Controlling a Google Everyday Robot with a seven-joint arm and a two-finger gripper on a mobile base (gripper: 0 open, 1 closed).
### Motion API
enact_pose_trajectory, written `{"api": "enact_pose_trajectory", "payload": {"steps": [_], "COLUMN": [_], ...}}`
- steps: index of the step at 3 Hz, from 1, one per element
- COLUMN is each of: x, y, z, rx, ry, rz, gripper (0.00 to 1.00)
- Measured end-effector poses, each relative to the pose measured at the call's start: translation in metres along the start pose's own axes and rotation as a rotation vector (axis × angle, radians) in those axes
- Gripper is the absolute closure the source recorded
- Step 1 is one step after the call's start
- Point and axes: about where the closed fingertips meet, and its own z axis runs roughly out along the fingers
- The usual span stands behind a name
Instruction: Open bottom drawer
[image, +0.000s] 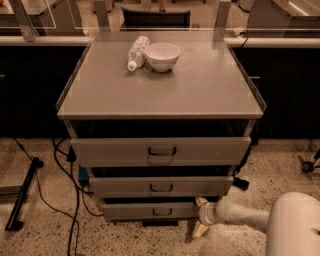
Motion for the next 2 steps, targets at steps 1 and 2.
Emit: {"api": "enact_pose_trajectory", "payload": {"steps": [1,2], "x": [0.011,0.023], "y": [-0.009,-0.015], "z": [0.006,0.017], "rx": [-0.01,-0.072], "ry": [0.006,0.016], "rz": [0.023,0.082], "gripper": [0.0,0.0]}}
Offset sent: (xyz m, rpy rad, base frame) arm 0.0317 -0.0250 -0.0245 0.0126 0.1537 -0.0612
